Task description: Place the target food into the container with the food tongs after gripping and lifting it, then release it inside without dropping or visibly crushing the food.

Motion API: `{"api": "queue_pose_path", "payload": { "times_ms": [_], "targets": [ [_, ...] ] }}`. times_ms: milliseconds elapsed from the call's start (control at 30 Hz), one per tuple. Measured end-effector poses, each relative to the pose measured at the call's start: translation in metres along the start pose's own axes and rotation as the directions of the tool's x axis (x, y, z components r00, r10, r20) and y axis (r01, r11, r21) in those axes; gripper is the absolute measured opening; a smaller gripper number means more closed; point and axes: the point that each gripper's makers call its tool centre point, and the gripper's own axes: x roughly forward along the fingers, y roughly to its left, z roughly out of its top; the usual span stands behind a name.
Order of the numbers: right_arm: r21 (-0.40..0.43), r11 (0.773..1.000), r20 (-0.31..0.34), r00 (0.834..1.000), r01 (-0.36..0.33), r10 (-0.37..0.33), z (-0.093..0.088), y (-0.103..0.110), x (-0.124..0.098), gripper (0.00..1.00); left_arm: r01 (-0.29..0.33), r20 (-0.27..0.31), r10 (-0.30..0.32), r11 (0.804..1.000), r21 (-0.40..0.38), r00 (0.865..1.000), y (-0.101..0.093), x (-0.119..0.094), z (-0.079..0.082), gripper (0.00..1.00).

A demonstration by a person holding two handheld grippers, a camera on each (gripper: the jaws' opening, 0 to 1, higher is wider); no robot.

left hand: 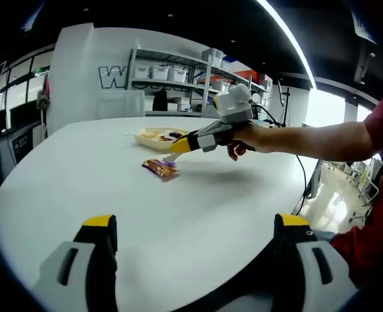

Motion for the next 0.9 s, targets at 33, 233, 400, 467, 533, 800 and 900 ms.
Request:
{"api": "queue_pose_path", "payload": {
  "times_ms": [33,233,400,467,533,800,900],
  "targets": [
    [-0.005,1.0,-0.002,1.0,0.004,-0.004,0.0,0.0,0.001,0.25,-0.001,-0.001,0.001,1.0,0.0,1.0,0.0,0.0,0.0,0.99],
    [-0.024,1.0,-0.017,1.0,0.007,-0.008,-0.009,-0.005,0.006,0.25,-0.008,-0.003,0.008,1.0,0.0,1.0,0.003,-0.002,-0.001,0.99],
    [0.008,1.0,-0.022,1.0,-0.008,0.008,-0.01,-0.003,0.005,0.23,-0.011,-0.004,0.011,1.0,-0.004,1.0,0.004,-0.003,-0.001,0.99],
    [0.014,1.0,-0.021,1.0,-0.007,0.008,-0.011,-0.004,0.005,0.23,-0.01,-0.005,0.01,1.0,-0.005,1.0,0.003,-0.002,-0.002,0.99],
    [0.058,0.998,-0.023,1.0,-0.015,0.016,-0.012,-0.003,0.005,0.21,-0.007,-0.006,0.007,1.0,-0.005,1.0,0.003,-0.001,-0.002,0.99],
    [0.108,0.994,-0.027,1.0,-0.01,0.013,-0.013,-0.003,0.005,0.17,-0.003,-0.009,0.003,1.0,-0.005,1.0,0.001,0.001,-0.003,0.99],
    [0.133,0.991,-0.02,1.0,-0.003,0.006,-0.013,-0.003,0.004,0.17,-0.003,-0.007,0.003,1.0,-0.003,1.0,0.001,0.001,-0.002,0.99]
  ]
}}
